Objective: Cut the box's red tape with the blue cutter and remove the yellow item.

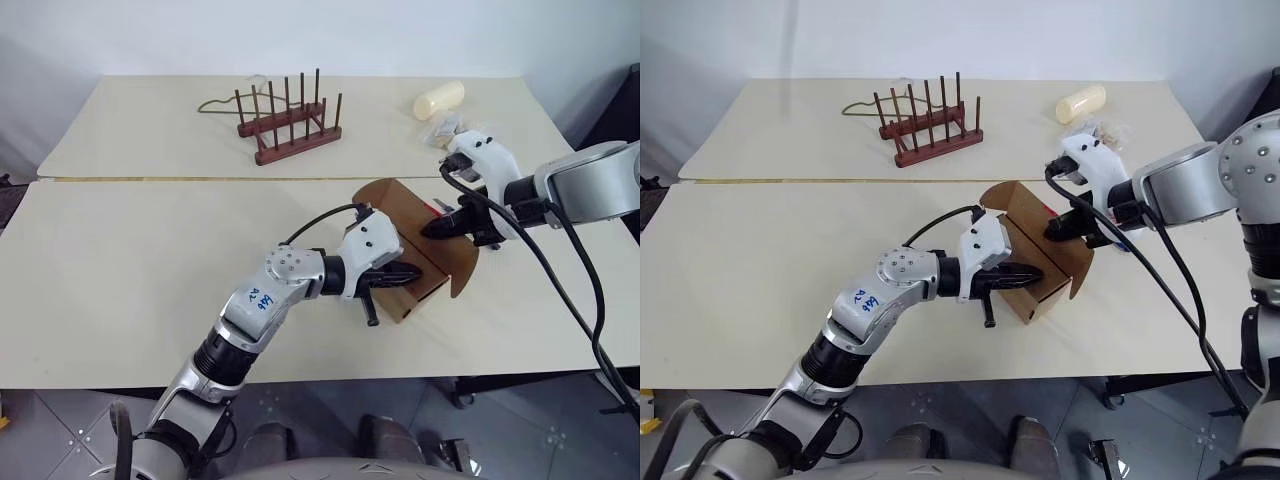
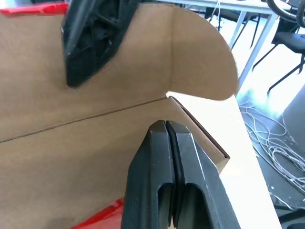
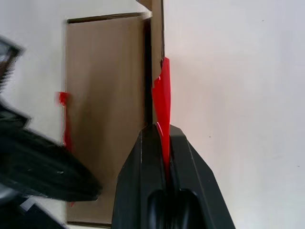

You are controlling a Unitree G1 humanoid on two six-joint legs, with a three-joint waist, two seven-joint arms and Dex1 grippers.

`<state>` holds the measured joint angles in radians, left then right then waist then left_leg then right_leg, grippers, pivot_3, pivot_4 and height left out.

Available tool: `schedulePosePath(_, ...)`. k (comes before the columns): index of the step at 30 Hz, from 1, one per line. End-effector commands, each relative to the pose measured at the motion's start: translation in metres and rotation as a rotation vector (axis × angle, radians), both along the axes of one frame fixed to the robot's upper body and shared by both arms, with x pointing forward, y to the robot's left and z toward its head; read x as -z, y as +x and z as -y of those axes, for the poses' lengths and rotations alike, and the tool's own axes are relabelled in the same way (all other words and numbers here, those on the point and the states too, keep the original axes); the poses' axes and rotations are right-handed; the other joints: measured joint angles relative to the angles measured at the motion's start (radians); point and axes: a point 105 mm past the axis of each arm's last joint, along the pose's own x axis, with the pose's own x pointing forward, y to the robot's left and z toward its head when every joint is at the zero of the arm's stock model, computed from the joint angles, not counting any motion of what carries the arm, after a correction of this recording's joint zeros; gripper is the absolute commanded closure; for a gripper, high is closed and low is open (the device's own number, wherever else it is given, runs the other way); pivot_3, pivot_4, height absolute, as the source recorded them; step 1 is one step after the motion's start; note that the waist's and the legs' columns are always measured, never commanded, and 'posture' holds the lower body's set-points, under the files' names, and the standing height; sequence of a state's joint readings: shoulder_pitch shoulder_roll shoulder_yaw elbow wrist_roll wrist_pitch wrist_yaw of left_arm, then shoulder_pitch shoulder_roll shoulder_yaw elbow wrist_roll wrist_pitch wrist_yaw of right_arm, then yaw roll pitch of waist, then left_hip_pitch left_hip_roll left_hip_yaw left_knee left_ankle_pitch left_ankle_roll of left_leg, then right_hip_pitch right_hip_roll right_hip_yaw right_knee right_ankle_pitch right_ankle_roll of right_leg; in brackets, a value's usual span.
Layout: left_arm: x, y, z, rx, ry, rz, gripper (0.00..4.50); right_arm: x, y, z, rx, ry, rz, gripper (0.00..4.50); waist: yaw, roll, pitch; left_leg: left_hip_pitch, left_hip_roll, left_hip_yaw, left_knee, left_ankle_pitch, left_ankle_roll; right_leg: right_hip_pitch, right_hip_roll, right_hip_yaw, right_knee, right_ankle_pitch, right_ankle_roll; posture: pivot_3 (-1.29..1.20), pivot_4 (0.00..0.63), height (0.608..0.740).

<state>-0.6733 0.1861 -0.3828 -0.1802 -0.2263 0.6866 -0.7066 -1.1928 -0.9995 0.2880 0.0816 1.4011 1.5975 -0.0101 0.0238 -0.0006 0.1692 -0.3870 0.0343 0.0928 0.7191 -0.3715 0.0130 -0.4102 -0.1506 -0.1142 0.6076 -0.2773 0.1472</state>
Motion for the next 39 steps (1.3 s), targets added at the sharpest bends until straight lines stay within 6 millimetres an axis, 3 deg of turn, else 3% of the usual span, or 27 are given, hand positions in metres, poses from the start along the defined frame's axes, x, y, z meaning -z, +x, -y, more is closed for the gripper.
schedulePosePath(1, 0.021, 0.012, -0.010, -0.096, 0.047, -0.051, 4.50, 0.009, 0.002, 0.007, 0.032, -0.030, -0.036, 4.48, 0.000, 0.000, 0.000, 0.000, 0.000, 0.000, 0.000, 0.000, 0.000, 0.000, 0.000, 0.000, 0.000, 0.000, 0.000, 0.00, 0.150, 0.740)
schedulePosePath(5, 0.049, 0.031, -0.028, -0.239, 0.041, -0.142, 4.50, 0.008, 0.000, 0.015, 0.034, -0.038, -0.067, 4.48, 0.000, 0.000, 0.000, 0.000, 0.000, 0.000, -0.001, 0.000, 0.000, 0.000, 0.000, 0.000, 0.000, 0.000, 0.000, 0.00, 0.150, 0.740)
schedulePosePath(12, 0.048, 0.022, -0.035, -0.224, 0.047, -0.172, 4.50, 0.015, 0.012, 0.032, 0.105, -0.071, -0.102, 4.48, -0.001, -0.002, -0.002, 0.001, 0.000, 0.000, 0.000, 0.000, 0.000, 0.001, 0.000, 0.001, 0.000, 0.001, -0.002, 0.00, 0.150, 0.740)
schedulePosePath(20, 0.046, 0.012, -0.064, -0.266, 0.099, -0.178, 4.50, 0.032, 0.017, 0.055, 0.149, -0.129, -0.136, 4.48, -0.004, -0.001, -0.002, 0.001, 0.001, 0.001, -0.001, 0.001, 0.000, 0.000, 0.000, 0.001, 0.001, 0.001, -0.002, 0.00, 0.150, 0.740)
schedulePosePath(31, 0.030, 0.010, -0.081, -0.339, 0.049, -0.146, 4.50, 0.039, 0.009, 0.040, 0.075, -0.099, -0.182, 4.48, 0.000, 0.000, -0.002, 0.001, 0.000, 0.000, 0.000, 0.001, 0.000, 0.000, 0.000, 0.001, 0.000, 0.001, -0.002, 0.00, 0.150, 0.740)
schedulePosePath(39, 0.033, -0.002, -0.094, -0.346, 0.081, -0.180, 4.50, 0.047, 0.002, 0.029, 0.018, -0.066, -0.184, 4.48, -0.001, 0.000, -0.002, 0.001, 0.000, 0.000, -0.001, 0.001, -0.001, 0.000, 0.000, 0.001, 0.000, 0.001, -0.002, 0.00, 0.150, 0.740)
